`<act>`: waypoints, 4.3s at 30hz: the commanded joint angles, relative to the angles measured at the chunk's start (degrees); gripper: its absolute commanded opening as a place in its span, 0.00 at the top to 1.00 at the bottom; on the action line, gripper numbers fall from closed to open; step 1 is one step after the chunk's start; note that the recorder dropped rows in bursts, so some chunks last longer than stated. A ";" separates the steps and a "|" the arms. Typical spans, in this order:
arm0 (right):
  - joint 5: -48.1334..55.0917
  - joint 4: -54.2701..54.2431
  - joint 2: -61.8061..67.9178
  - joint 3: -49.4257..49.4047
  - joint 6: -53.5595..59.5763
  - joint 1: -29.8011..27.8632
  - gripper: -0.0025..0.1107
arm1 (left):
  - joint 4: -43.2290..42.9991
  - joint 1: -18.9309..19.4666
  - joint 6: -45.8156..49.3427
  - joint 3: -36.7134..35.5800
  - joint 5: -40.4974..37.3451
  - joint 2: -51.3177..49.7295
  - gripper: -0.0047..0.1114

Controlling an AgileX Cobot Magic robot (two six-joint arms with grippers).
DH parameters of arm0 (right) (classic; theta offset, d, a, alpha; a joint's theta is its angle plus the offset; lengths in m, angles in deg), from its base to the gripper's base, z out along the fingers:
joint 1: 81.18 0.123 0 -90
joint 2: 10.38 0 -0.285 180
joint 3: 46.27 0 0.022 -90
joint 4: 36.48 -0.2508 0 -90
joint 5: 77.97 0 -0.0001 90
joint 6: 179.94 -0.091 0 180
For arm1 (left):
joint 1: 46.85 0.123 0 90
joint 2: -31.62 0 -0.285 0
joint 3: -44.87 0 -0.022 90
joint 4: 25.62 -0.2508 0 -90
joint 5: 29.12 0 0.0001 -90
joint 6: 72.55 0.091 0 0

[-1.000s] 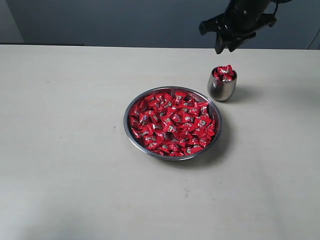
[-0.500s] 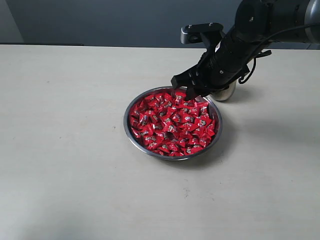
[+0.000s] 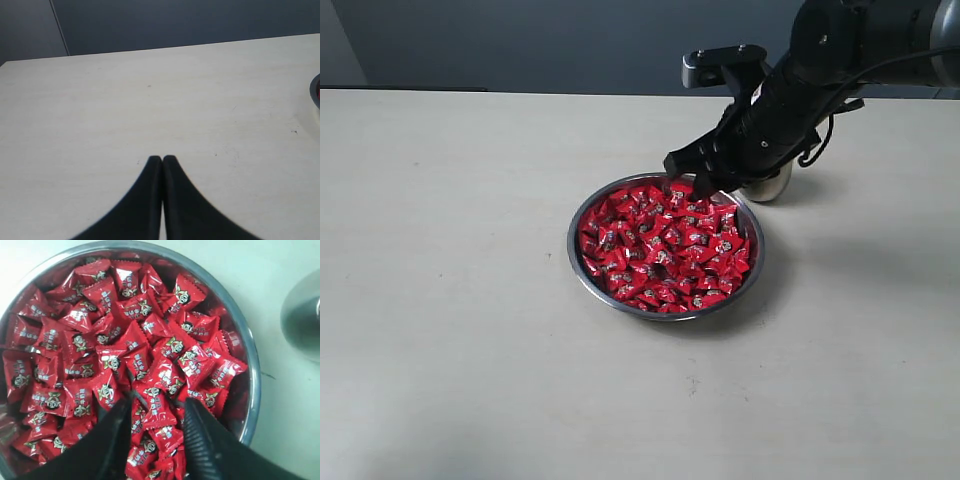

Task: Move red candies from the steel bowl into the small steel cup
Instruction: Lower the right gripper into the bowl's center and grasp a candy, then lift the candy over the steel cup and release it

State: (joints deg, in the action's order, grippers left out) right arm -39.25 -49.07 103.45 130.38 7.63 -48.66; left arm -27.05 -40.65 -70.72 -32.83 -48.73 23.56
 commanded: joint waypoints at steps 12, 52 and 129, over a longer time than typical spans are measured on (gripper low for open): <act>0.81 -0.57 -0.48 -0.06 5.46 0.08 0.67 | -0.11 -0.02 -0.15 0.48 0.46 0.27 0.96; 8.19 9.56 8.67 4.30 17.03 9.55 0.67 | -0.11 -0.02 -0.15 0.48 0.46 0.27 0.96; 5.48 11.87 0.58 13.33 6.00 -8.87 0.99 | -0.11 -0.02 -0.15 0.48 0.46 0.27 0.96</act>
State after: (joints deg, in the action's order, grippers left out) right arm -32.34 -34.30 103.42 141.76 11.20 -55.74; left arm -27.05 -40.65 -70.72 -32.83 -48.73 23.56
